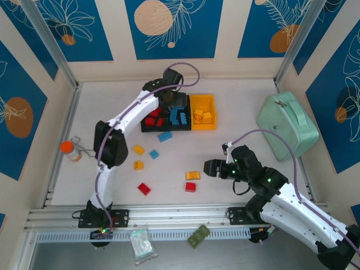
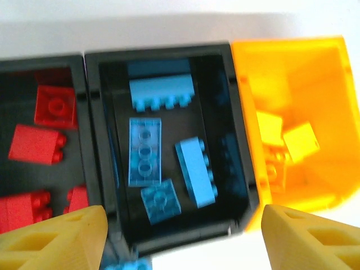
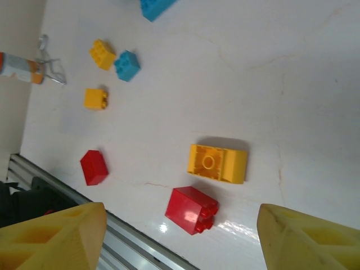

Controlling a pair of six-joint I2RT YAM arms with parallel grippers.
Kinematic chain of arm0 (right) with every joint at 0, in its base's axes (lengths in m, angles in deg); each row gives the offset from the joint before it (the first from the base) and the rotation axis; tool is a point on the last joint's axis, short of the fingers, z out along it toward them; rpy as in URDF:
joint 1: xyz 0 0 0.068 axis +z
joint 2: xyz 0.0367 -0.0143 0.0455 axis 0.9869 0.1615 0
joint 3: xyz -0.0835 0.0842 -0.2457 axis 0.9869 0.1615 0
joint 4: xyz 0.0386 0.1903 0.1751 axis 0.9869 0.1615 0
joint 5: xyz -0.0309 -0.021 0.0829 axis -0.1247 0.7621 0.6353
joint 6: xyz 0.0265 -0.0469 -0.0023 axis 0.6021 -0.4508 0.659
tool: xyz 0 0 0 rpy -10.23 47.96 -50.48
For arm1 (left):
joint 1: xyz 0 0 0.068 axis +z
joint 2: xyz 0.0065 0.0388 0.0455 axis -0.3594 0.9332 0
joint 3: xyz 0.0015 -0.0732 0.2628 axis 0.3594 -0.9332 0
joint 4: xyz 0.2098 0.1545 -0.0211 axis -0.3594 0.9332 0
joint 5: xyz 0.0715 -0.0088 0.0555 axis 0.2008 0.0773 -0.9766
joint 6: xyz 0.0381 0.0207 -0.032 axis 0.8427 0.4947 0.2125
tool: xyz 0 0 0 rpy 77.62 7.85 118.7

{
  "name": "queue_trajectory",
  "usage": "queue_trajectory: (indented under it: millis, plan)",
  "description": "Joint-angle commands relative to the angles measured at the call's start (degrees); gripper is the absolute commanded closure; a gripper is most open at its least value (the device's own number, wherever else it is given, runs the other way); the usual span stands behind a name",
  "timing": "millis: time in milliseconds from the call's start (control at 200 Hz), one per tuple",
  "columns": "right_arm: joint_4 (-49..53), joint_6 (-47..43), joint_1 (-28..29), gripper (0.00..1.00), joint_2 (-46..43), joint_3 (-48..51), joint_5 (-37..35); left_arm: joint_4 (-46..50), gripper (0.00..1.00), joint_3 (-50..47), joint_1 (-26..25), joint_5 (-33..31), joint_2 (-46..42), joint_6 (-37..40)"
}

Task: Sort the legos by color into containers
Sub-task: Pick up the lego from the middle-left of the table.

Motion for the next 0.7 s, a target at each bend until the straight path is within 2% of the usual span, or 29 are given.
queue_trajectory:
  millis: [0,310,555,695]
  plan:
    - [2.5,2.8,0.8,0.29,2.5,-1.4,-2.1,-3.9,0.28,-9.9,-0.6,6.3,-8.4,1.9]
    - [6.8,7.0,7.5,0.23,18.0,-8.1,-11.2,-12.1,0.28,-42.6,-0.6,16.6,-32.6,0.3]
    - [6.4,7.2,11.6,0.19,31.4,-14.2,-15.3,-12.0,0.24,-61.1,-0.4,20.9,-50.3,-4.3]
    - [6.3,7.0,13.1,0.15,38.6,-17.5,-17.3,-14.3,0.18,-70.7,-0.4,25.1,-58.7,-8.8]
